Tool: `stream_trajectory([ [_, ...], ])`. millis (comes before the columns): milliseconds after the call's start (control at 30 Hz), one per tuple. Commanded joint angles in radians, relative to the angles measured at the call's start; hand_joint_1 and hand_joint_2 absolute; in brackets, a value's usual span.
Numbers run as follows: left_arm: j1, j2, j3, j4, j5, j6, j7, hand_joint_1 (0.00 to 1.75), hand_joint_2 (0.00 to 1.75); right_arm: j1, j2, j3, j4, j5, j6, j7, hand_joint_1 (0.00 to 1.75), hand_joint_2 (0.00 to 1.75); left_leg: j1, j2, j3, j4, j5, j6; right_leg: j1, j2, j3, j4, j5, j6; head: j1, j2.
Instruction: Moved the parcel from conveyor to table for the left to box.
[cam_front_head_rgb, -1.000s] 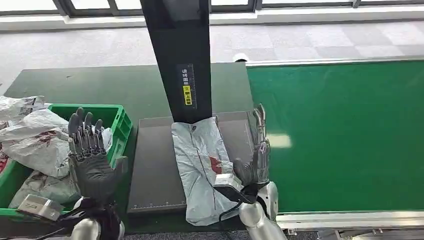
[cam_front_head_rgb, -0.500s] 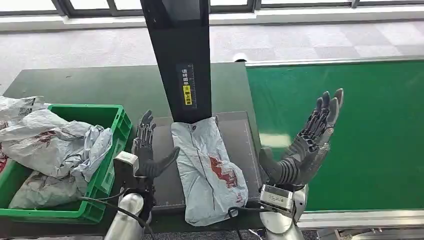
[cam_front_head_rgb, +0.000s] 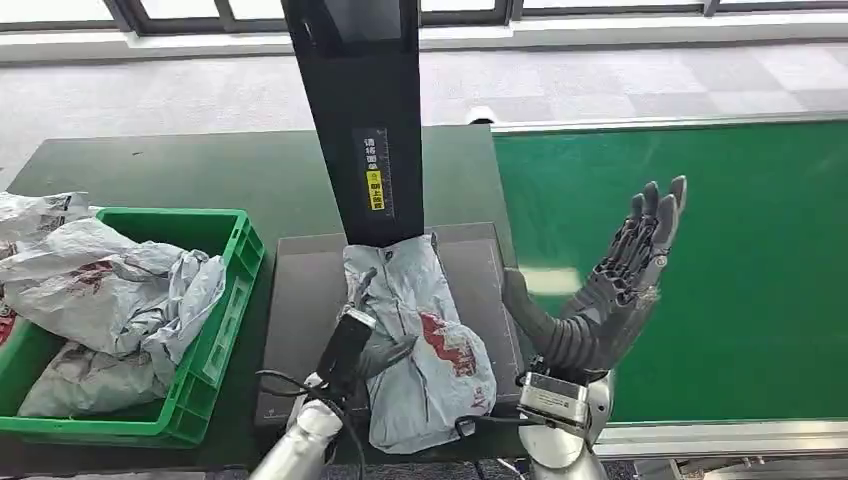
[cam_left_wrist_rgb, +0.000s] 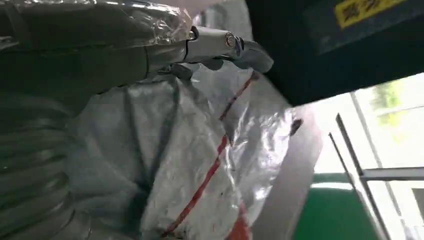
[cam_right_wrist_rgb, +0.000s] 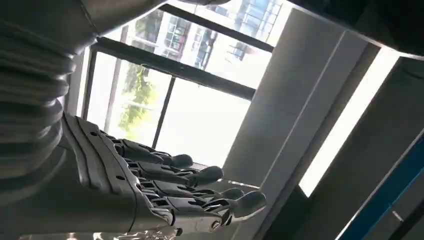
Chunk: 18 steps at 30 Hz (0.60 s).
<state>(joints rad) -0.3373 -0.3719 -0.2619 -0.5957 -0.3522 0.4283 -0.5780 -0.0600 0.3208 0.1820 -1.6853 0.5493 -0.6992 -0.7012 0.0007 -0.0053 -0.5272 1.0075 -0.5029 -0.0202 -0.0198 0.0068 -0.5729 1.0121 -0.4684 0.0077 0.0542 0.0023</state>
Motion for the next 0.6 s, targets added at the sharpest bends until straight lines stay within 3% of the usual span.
stream_trajectory([
  [33,-0.083,0.023,-0.223,0.272,-0.008,0.070,0.068,0.00,1.75,-0.036,0.028,0.010,0.092,-0.006,0.001,0.003,0.00,1.75,0.001,0.001,0.001,-0.002,0.001,0.000,0.001,0.001,0.001,-0.002,0.001,-0.001,0.000,0.000],
  [467,-0.081,0.023,-0.242,0.321,-0.032,0.074,0.105,0.00,1.75,-0.020,0.028,0.009,0.083,-0.007,0.001,0.003,0.00,1.75,0.001,0.001,-0.005,-0.002,0.002,0.001,0.000,0.000,0.003,-0.003,0.003,-0.001,0.000,0.000],
  [600,-0.080,0.023,-0.263,0.337,-0.083,0.069,0.144,0.10,1.75,-0.028,0.028,-0.003,0.087,-0.019,0.001,0.003,0.00,1.75,0.001,0.000,-0.005,-0.003,0.002,0.001,0.000,-0.001,0.005,-0.004,0.003,-0.001,0.000,0.000],
])
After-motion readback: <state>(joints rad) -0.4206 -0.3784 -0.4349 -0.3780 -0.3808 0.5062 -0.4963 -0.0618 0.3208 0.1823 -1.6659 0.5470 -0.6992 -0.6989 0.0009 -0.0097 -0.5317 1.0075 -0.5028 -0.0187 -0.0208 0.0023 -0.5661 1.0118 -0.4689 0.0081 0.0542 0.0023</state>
